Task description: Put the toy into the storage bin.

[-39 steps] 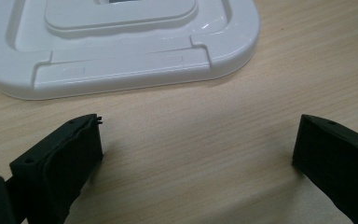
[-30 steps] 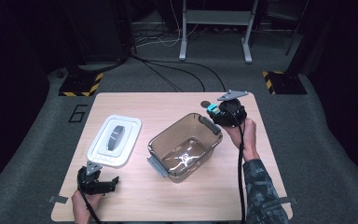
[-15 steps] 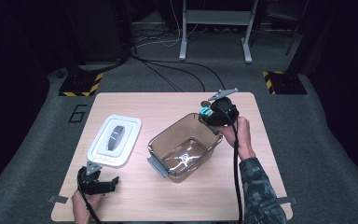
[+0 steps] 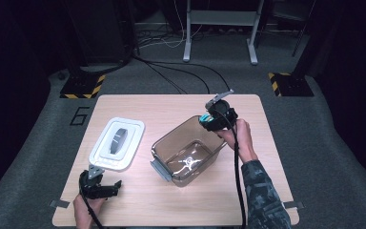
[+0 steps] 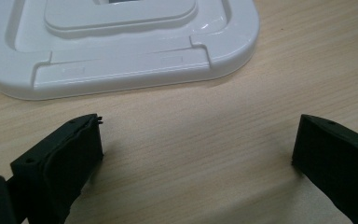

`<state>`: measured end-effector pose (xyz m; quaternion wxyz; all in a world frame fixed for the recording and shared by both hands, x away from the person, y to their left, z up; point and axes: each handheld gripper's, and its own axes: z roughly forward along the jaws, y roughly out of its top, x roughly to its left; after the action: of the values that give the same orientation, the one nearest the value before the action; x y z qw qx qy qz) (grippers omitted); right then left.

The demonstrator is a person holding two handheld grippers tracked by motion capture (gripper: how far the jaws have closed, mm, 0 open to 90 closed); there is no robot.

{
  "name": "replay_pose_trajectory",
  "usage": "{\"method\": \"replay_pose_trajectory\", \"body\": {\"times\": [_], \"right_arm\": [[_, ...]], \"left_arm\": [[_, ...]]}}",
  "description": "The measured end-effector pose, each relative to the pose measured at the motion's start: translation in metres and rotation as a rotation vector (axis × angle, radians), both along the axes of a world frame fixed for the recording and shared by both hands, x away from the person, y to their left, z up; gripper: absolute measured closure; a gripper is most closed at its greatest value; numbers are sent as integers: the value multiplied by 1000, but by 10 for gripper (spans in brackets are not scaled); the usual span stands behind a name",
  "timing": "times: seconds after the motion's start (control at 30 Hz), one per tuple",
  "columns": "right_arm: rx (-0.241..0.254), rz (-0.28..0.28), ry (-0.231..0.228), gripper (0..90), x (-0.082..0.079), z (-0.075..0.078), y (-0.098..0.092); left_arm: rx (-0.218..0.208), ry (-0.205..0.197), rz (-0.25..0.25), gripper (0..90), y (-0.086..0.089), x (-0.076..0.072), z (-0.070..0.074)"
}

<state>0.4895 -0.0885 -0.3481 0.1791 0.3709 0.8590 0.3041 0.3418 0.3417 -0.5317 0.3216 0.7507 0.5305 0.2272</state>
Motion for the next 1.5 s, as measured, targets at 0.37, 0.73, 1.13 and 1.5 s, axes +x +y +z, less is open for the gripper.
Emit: {"method": "replay_pose_trajectory", "body": {"times": [0.37,0.73,1.13,1.5], "right_arm": [[-25,20,28,524,5,-5,11],[-43,5,55,523,13,-15,18],[-69,3,57,523,22,-29,26],[-127,3,75,523,26,-39,34]], "left_arm": [[0,0,-1,11,0,0,0],[0,0,-3,12,0,0,0],[7,4,-11,12,1,0,0],[8,4,-12,12,1,0,0]]}}
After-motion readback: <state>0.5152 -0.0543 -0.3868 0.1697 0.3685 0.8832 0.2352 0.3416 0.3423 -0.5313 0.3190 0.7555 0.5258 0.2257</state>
